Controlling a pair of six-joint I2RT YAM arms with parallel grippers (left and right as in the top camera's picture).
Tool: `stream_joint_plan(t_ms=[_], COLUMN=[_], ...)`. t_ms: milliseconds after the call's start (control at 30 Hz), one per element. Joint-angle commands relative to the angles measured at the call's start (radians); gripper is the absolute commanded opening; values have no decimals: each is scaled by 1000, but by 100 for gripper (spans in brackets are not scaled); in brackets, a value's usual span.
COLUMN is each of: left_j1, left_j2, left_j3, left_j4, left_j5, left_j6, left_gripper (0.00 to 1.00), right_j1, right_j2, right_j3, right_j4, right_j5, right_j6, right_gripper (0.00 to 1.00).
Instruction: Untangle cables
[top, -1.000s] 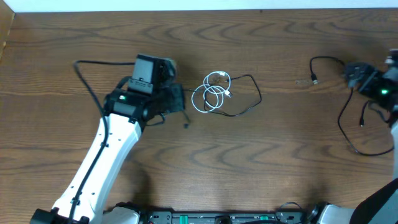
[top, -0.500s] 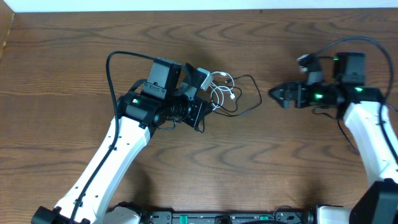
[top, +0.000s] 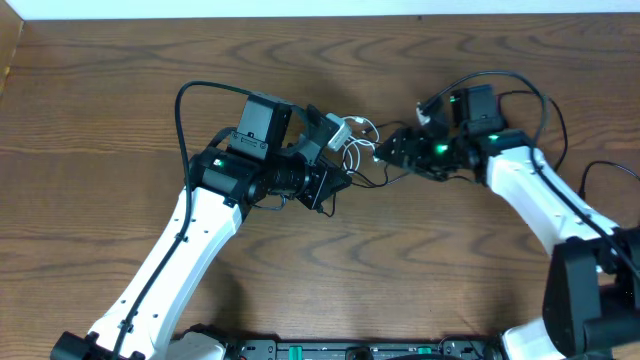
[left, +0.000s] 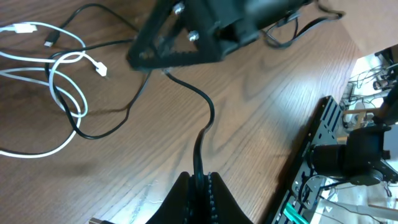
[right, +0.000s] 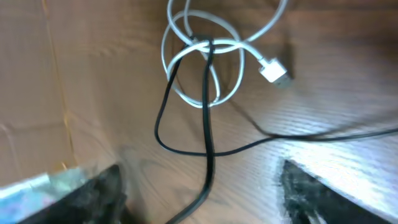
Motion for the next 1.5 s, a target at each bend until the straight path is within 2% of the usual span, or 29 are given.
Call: stream_joint_plan(t_ms=[0, 33, 67, 133, 167, 200, 300, 433, 500, 667, 967, 1067, 1167, 1467], left_j1=[-5, -5, -5, -5, -5, -5, -5, -5, -5, -5, -5, -7, -17, -54], left_j2=[2, 2, 2, 2, 2, 3, 4, 16, 37, 105, 210, 223, 228, 228], left_j3=[16, 16, 16, 16, 16, 16, 15, 15, 16, 15, 15, 15, 15, 15], left_j4=[-4, -6, -10, -16, -18, -21, -24, -18, -10, 14, 88, 134, 166, 180], left_j5=[23, 23, 22, 13, 1, -19, -103, -264, -319, -325, -296, -296, -296, -296], left_j6=[14, 14, 14, 14, 14, 13, 11, -81, -124, -206, -251, -268, -268, -269], left_gripper=[7, 7, 7, 8, 8, 9, 22, 32, 32, 33, 34, 42, 46, 47], right_j1=[26, 31, 33, 36, 38, 38, 38, 40, 44, 45, 45, 45, 45, 45], right_j2=[21, 23, 25, 25, 25, 25, 25, 25, 19, -45, -269, -317, -337, -337], right_j3=[0, 0, 0, 0, 0, 0, 0, 0, 0, 18, 32, 32, 32, 32], right_j4=[11, 11, 9, 6, 6, 6, -8, -57, -69, -61, 15, 11, 11, 0], right_j5=[-4, 10, 27, 48, 51, 51, 51, 50, 26, -106, -166, -166, -166, -165], right_j6=[73, 72, 72, 72, 68, 57, -26, -248, -349, -484, -469, -443, -430, -410], right_gripper=[47, 39, 26, 9, 3, 1, 1, 1, 1, 1, 1, 1, 1, 1])
